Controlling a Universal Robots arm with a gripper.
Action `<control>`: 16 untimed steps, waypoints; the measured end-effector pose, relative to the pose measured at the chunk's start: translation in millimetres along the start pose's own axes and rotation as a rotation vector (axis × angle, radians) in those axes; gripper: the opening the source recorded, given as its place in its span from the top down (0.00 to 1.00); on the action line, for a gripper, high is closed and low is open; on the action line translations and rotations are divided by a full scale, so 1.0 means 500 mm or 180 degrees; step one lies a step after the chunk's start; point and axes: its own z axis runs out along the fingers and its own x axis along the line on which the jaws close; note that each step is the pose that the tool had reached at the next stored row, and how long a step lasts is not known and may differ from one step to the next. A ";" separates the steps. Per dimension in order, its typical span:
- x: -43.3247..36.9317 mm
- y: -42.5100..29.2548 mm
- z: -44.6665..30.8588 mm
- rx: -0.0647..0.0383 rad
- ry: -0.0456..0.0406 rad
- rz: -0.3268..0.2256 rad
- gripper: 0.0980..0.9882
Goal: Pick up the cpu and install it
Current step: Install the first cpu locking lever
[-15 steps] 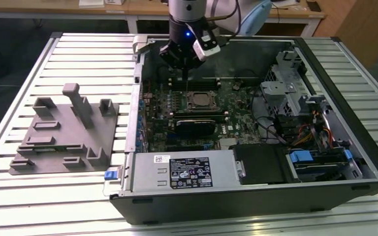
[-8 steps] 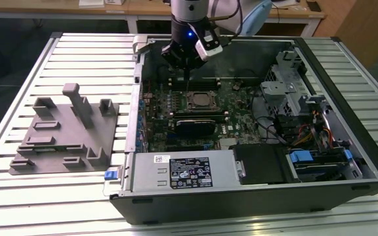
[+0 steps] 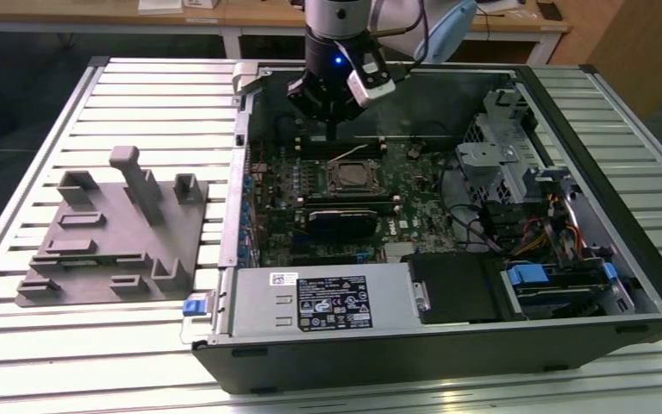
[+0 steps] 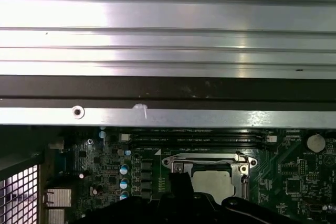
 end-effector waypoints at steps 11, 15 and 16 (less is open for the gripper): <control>-0.007 0.000 0.001 -0.0025 0.0000 0.0000 0.99; -0.007 0.000 0.001 -0.0088 0.0001 0.0001 0.99; -0.007 0.000 0.002 -0.0088 0.0001 0.0001 0.99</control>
